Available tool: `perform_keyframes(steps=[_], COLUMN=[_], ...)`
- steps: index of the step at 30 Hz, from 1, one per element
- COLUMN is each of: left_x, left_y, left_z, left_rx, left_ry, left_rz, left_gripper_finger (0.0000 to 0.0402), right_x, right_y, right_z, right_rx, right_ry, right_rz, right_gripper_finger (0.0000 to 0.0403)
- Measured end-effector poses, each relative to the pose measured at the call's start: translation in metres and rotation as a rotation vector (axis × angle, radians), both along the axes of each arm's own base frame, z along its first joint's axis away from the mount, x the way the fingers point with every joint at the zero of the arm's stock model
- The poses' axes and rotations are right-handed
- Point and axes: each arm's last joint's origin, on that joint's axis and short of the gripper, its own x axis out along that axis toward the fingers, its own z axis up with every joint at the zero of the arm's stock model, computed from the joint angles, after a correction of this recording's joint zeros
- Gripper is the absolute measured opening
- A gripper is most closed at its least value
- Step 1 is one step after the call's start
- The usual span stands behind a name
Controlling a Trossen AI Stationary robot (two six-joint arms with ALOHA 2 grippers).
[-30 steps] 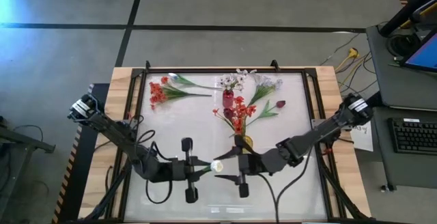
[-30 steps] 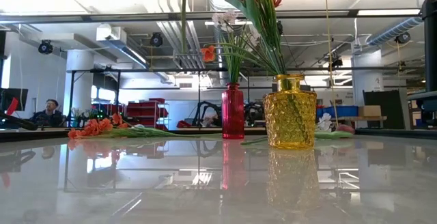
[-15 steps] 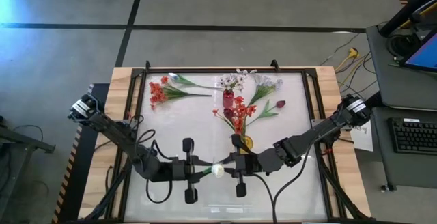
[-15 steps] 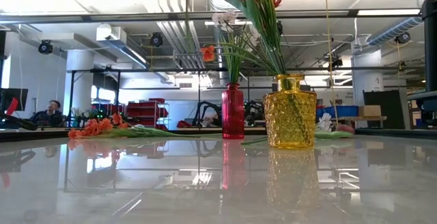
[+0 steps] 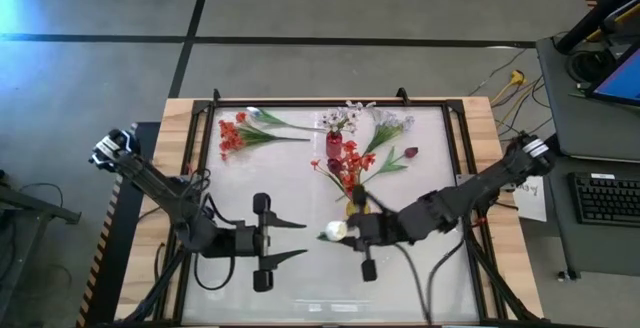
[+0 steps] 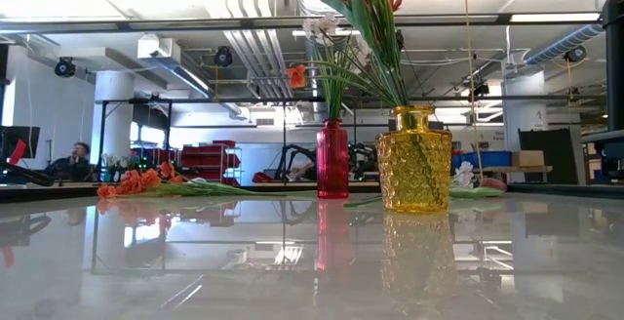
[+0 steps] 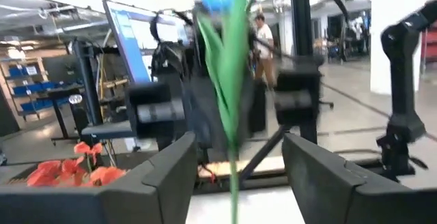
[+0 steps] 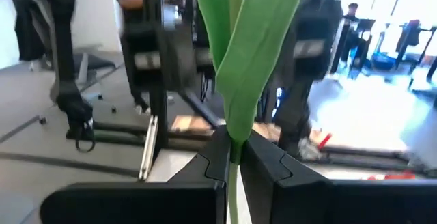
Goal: Sort flowers into vase by color
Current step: Put the bottom white flower into the red vase
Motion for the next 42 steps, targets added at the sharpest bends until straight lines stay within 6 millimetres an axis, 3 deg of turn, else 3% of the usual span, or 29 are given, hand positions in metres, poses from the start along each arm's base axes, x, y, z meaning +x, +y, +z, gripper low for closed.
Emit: perform_keyframes(steps=[8,13,19,24,33,38,42], left_x=[-0.016,-0.023,-0.032,-0.043,-0.054,-0.052,-0.051], left_y=[0.014,0.021,0.035,0.05,0.096,0.12,0.125], left_z=[0.001,-0.008,-0.033,-0.056,-0.082,-0.085,-0.086], left_rx=[0.012,-0.004,-0.004,-0.025,0.068,0.058,0.019], left_ry=[0.13,0.229,0.354,0.375,0.237,0.166,0.156], left_rz=[0.13,0.21,0.265,0.23,-0.082,-0.108,-0.089], left_gripper_finger=[0.021,0.021,0.0199,0.0175,0.011,0.0074,0.0051], right_x=[-0.037,-0.049,-0.053,-0.06,-0.082,-0.091,-0.096], right_y=[-0.036,-0.076,-0.135,-0.189,-0.288,-0.323,-0.34], right_z=[0.065,0.102,0.122,0.121,0.093,0.064,0.045], right_rx=[-0.049,-0.086,-0.151,-0.181,-0.04,-0.016,0.017], right_ry=[-0.197,-0.295,-0.224,-0.135,-0.005,0.018,-0.014], right_rz=[-0.063,-0.187,-0.386,-0.536,-0.407,-0.48,-0.535], right_gripper_finger=[0.0018,0.0018,0.0018,0.0018,0.0018,0.0018,0.0018])
